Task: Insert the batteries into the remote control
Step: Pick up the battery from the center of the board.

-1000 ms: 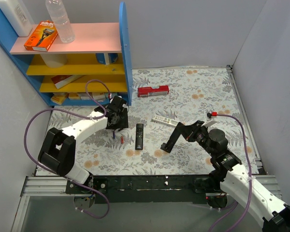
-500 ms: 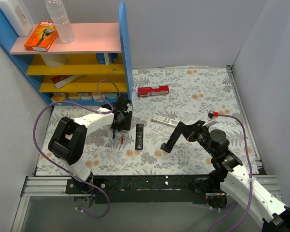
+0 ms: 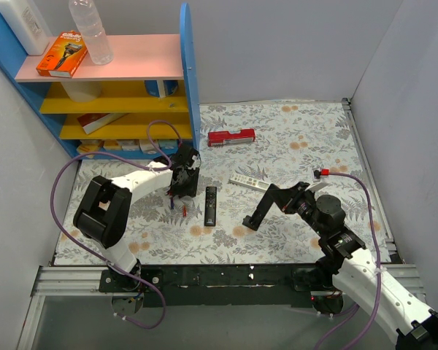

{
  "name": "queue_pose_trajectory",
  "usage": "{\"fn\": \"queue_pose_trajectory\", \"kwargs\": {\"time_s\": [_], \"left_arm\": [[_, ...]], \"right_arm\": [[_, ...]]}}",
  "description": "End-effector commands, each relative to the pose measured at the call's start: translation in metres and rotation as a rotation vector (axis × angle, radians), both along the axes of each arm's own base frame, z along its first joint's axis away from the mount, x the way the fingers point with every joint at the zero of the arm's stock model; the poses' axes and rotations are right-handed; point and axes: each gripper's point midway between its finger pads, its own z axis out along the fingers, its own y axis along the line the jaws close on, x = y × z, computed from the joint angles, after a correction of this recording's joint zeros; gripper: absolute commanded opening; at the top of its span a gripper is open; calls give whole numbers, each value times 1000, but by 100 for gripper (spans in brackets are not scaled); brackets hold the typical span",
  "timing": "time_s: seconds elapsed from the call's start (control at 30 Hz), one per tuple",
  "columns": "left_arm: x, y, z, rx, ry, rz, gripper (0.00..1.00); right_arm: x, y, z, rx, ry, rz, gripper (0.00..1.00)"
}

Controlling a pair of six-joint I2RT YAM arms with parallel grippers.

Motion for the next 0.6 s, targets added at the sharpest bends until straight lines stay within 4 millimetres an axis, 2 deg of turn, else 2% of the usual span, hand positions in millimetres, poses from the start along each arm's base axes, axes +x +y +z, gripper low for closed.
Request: {"fn": "queue_pose_trajectory", "kwargs": {"time_s": [0.0,0.17,0.37,0.57], "left_arm": [[17,2,19,20,-83,20,43],[26,3,23,34,-110,24,43],[19,4,5,54,-53,28,43],[12,7,-3,67,-15,32,42]], "right_arm": [[6,1,31,35,-79,-5,1],[7,3,29,38,-74,-1,1],[7,3,30,39,-75,-1,1],[7,3,29,38,-73,0,1]]}}
